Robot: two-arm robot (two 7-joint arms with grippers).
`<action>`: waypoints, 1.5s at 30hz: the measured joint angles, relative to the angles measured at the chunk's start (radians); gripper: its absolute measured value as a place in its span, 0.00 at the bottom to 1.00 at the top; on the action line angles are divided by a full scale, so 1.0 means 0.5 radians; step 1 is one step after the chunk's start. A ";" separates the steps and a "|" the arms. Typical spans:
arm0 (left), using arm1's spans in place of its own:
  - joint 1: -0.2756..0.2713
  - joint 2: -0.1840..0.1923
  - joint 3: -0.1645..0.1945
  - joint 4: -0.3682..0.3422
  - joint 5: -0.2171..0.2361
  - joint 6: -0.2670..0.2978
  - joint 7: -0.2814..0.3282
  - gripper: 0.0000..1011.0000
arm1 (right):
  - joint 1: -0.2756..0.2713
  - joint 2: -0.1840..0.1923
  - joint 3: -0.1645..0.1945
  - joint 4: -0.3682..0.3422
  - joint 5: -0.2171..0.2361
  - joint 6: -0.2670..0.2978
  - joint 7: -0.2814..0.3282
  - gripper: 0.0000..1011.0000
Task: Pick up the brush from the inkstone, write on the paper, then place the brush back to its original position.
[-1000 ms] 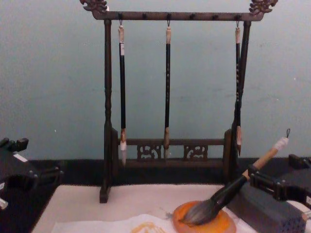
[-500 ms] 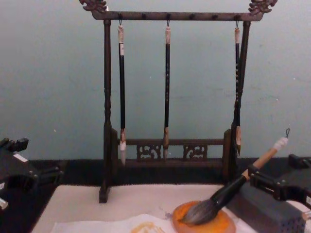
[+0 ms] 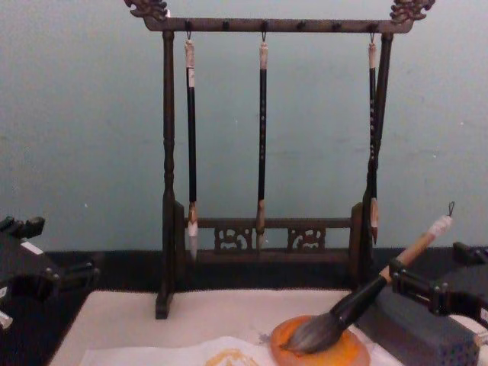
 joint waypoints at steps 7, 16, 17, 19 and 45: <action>0.000 0.000 0.000 0.000 0.000 0.000 0.000 0.99 | 0.000 0.000 0.000 0.000 0.000 0.000 0.000 0.99; 0.000 0.000 0.000 0.000 0.000 0.000 0.000 0.99 | 0.000 0.000 0.000 0.000 0.000 0.000 0.000 0.99; 0.000 0.000 0.000 0.000 0.000 0.000 0.000 0.99 | 0.000 0.000 0.000 0.000 0.000 0.000 0.000 0.99; 0.000 0.000 0.000 0.000 0.000 0.000 0.000 0.99 | 0.000 0.000 0.000 0.000 0.000 0.000 0.000 0.99; 0.000 0.000 0.000 0.000 0.000 0.000 0.000 0.99 | 0.000 0.000 0.000 0.000 0.000 0.000 0.000 0.99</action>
